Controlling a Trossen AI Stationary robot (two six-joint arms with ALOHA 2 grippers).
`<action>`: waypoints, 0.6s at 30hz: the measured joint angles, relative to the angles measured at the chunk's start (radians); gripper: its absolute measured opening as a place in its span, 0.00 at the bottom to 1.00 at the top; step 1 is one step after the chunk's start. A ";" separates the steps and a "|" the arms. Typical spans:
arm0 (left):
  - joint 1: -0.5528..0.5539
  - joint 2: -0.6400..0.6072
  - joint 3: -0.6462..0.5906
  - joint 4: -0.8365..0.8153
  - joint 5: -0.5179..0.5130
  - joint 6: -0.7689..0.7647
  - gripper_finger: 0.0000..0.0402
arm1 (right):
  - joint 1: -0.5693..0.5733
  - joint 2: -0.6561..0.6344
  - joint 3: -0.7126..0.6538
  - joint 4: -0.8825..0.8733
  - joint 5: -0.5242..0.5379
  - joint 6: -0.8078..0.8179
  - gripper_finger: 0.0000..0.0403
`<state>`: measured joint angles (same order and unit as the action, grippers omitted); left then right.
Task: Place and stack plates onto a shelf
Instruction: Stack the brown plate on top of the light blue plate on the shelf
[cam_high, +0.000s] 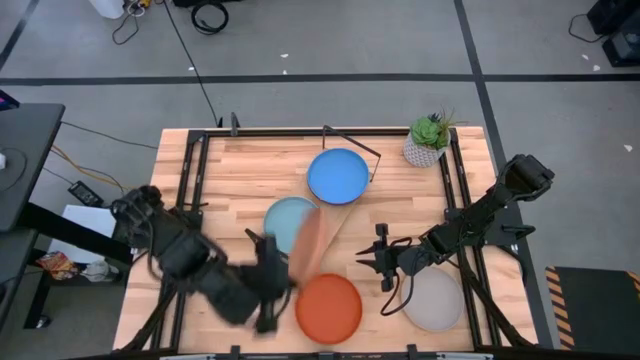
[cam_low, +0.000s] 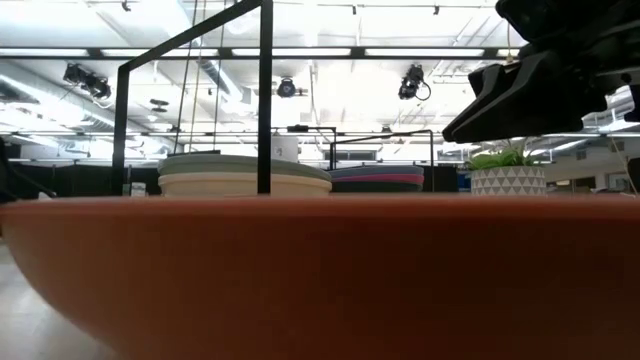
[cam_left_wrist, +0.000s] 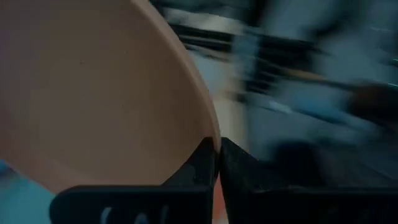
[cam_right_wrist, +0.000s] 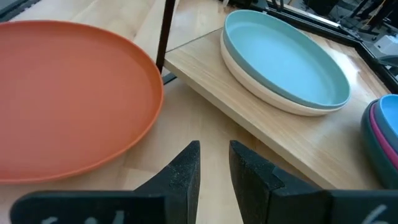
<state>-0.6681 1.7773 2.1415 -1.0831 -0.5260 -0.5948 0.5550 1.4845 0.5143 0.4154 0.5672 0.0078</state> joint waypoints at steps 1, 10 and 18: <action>0.024 -0.006 0.001 -0.043 -0.063 -0.015 0.04 | 0.000 0.000 0.000 0.001 -0.006 0.001 0.23; 0.385 0.014 -0.046 -0.204 0.149 -0.159 0.04 | 0.001 0.000 0.000 0.001 -0.014 0.017 0.23; 0.544 0.183 -0.060 -0.349 0.480 -0.098 0.04 | 0.001 0.000 0.000 -0.002 -0.014 0.027 0.23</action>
<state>-0.1240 1.9599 2.0811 -1.4322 -0.0460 -0.6923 0.5560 1.4845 0.5144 0.4138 0.5536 0.0345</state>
